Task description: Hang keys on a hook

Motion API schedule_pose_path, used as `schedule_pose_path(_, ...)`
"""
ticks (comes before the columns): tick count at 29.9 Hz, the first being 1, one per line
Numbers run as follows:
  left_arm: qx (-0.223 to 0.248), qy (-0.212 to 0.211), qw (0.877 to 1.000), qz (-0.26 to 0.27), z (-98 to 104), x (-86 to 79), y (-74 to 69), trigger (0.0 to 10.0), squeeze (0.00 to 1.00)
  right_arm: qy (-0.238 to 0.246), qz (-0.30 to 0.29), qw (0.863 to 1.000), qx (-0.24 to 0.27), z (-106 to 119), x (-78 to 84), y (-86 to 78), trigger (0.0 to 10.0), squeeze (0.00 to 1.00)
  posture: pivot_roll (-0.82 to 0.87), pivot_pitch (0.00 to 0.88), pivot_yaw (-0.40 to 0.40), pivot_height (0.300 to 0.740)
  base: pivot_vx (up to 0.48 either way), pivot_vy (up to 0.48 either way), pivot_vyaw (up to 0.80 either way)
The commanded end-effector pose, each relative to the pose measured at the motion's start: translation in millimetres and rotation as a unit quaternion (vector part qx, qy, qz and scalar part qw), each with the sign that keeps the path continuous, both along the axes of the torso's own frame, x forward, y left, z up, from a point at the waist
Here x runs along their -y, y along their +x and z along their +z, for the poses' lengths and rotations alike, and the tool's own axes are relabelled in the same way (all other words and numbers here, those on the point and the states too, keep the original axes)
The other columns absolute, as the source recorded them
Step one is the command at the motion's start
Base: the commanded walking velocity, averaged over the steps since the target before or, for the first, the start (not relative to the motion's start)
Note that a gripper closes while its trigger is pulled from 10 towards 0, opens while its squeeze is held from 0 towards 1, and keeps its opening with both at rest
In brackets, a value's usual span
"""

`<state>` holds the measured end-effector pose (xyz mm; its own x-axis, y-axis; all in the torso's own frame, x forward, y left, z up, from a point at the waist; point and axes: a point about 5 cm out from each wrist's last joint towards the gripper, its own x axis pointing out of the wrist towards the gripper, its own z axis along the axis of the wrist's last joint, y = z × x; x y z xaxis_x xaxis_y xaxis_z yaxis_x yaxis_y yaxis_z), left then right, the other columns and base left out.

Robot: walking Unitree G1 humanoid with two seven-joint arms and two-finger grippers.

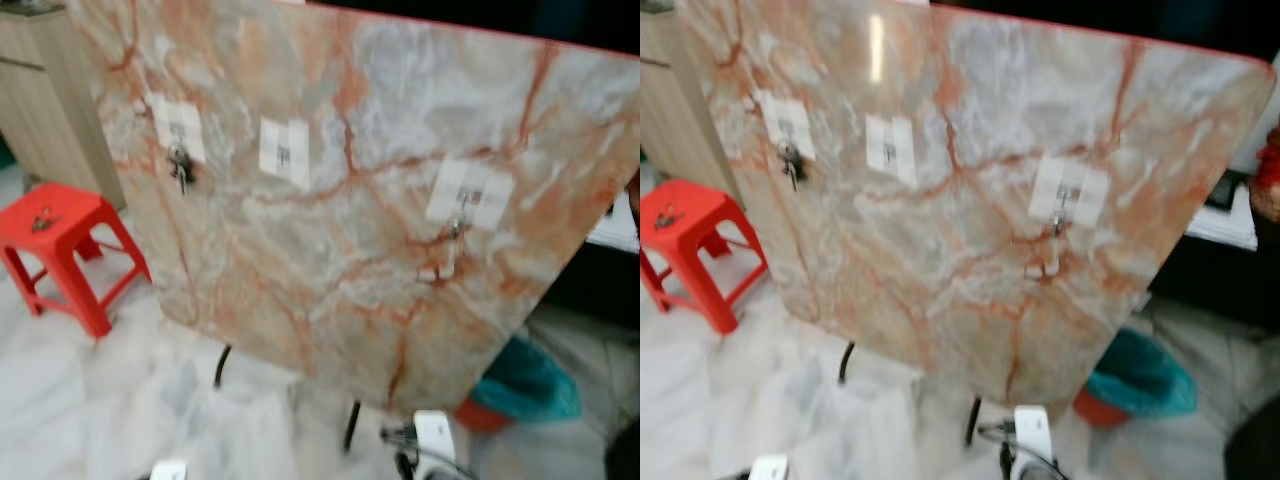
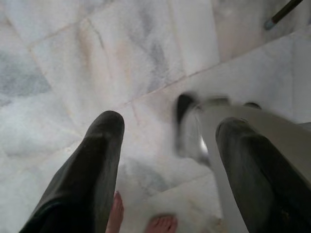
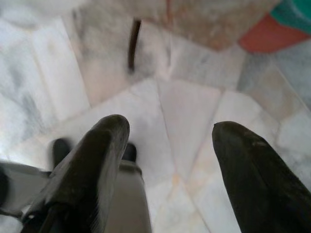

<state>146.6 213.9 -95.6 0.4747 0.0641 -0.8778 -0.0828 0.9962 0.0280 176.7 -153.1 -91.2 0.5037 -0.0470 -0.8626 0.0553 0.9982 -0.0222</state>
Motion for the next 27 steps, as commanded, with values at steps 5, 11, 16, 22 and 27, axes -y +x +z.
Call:
schedule_pose_path(5,-0.007,0.007,1.000,0.001,-1.0,-4.7,-5.0,10.0,0.00,0.004,0.002,1.000,0.009,2.7,-4.8,6.1,10.0,0.00,0.04,0.000,-0.095,0.740,0.000,0.480,0.00)
schedule_pose_path(11,-0.008,0.004,1.000,0.004,-1.9,-3.5,-6.9,10.0,0.00,0.003,0.005,1.000,0.009,2.3,-3.8,5.0,10.0,0.00,0.04,0.000,-0.097,0.740,0.000,0.480,0.00)
schedule_pose_path(16,-0.007,0.005,1.000,0.007,-1.7,-5.2,-7.5,10.0,0.00,0.010,0.005,1.000,0.014,2.4,-5.4,5.1,10.0,0.00,0.04,0.000,-0.096,0.740,0.000,0.480,0.00)
schedule_pose_path(22,-0.007,0.006,1.000,0.004,-1.4,-5.6,-6.8,10.0,0.00,0.008,0.001,1.000,0.014,2.1,-5.3,4.4,10.0,0.00,0.04,0.000,-0.092,0.740,0.000,0.480,0.00)
schedule_pose_path(27,-0.006,0.006,1.000,0.001,-1.1,-5.5,-6.1,10.0,0.00,0.010,0.002,1.000,0.014,1.8,-5.5,3.7,10.0,0.00,0.04,0.000,-0.089,0.740,0.000,0.480,0.00)
